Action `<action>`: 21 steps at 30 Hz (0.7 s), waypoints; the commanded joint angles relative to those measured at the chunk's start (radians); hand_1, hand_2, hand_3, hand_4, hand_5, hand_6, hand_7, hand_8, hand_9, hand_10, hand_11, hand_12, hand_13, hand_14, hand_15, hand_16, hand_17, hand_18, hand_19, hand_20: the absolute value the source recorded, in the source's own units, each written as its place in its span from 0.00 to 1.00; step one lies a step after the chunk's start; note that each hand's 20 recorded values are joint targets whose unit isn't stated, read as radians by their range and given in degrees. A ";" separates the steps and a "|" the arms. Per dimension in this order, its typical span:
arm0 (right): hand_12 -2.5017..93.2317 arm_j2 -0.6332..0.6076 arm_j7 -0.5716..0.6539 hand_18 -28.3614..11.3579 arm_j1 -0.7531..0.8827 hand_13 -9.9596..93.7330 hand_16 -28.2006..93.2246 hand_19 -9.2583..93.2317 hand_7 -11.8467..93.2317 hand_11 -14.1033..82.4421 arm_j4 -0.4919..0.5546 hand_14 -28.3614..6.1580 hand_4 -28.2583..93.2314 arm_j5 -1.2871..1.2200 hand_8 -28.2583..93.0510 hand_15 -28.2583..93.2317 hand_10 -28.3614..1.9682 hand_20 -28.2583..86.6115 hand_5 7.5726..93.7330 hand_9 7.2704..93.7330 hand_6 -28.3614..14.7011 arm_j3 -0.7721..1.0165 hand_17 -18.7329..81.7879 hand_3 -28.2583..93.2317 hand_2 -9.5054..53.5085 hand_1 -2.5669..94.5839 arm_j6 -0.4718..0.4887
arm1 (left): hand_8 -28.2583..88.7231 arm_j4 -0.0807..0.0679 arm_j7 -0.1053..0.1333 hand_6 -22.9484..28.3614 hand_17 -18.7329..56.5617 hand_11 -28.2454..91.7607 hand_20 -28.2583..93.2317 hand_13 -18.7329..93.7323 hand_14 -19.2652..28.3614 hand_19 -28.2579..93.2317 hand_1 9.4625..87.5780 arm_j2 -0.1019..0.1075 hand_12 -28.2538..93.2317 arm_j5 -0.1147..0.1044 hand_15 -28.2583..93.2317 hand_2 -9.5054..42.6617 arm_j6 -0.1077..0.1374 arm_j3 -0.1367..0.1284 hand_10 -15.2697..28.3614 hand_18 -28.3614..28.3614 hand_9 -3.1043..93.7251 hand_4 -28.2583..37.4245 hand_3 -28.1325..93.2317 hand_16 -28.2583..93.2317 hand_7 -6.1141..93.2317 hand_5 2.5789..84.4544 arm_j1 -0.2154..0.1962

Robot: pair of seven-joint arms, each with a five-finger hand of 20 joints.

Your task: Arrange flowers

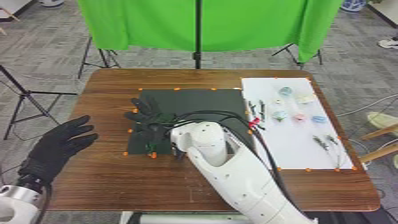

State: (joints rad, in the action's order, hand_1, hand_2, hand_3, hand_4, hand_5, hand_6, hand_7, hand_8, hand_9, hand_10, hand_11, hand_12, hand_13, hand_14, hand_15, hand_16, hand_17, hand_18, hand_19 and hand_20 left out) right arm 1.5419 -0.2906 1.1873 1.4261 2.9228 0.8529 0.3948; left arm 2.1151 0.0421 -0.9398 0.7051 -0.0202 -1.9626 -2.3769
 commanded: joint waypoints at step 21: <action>0.26 -0.153 0.006 0.21 0.015 0.20 0.62 0.37 0.28 0.14 0.148 0.54 0.08 -0.566 0.12 0.08 0.68 0.33 0.48 0.20 0.68 0.063 0.01 0.87 0.63 0.04 -0.320 | 0.16 0.002 0.019 0.55 0.18 0.45 0.25 0.42 0.76 0.65 0.22 -0.044 0.36 0.006 0.52 0.14 0.003 -0.006 0.67 0.90 0.36 0.03 0.80 0.21 0.26 0.39 -0.036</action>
State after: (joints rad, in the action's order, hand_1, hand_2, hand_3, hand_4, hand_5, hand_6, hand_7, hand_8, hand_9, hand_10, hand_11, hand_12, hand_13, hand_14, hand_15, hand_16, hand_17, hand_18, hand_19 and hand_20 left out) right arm 1.5235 -0.2962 1.2222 1.4950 2.5052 0.8993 0.2508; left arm 2.1104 0.0430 -0.9459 0.7067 -0.0223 -1.9604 -2.3667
